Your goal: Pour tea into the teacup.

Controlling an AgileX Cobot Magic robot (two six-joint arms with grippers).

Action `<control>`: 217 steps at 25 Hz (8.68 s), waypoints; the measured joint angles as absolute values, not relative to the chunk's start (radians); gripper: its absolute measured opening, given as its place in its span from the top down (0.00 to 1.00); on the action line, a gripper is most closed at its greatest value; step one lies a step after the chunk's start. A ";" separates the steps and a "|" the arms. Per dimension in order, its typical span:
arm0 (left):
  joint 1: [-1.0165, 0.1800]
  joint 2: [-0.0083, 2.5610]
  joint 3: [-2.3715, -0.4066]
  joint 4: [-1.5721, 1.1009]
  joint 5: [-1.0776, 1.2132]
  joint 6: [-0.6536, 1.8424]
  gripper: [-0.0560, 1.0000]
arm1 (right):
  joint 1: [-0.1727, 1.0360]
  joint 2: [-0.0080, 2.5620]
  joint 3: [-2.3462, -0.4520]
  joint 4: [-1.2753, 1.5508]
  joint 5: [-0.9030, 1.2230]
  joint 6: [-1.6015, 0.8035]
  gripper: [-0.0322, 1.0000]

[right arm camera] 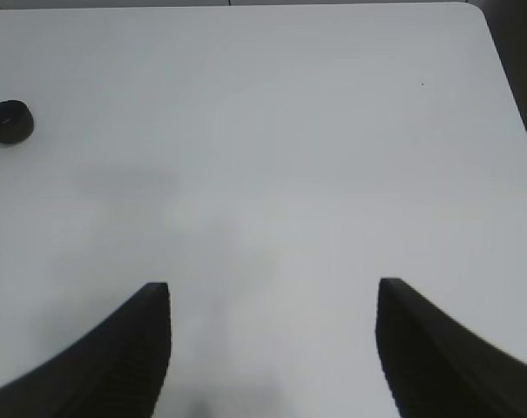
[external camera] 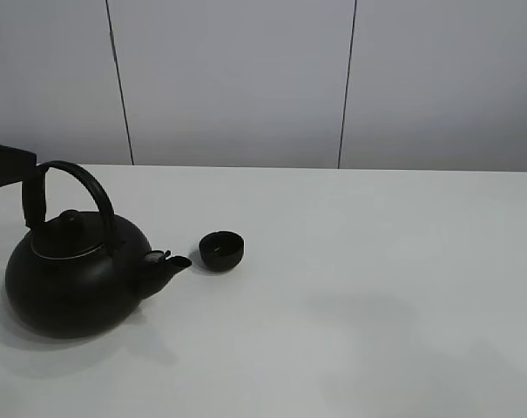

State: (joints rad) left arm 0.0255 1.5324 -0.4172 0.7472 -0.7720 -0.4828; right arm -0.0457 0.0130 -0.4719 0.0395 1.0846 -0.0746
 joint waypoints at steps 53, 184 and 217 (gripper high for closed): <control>0.002 1.838 -0.465 0.652 -1.047 -0.205 0.61 | -0.046 0.013 -0.472 0.041 1.084 -0.075 0.52; -0.320 1.781 -0.777 -0.137 -0.518 0.600 0.84 | -0.046 0.013 -0.472 0.043 1.084 -0.075 0.52; -0.167 1.781 -0.520 0.000 -0.894 0.142 0.84 | -0.046 0.013 -0.472 0.043 1.083 -0.075 0.52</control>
State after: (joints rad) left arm -0.1673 1.7808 -0.5197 0.0000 -0.8937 0.1425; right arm -0.0457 0.0130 -0.4715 0.0429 1.0827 -0.0746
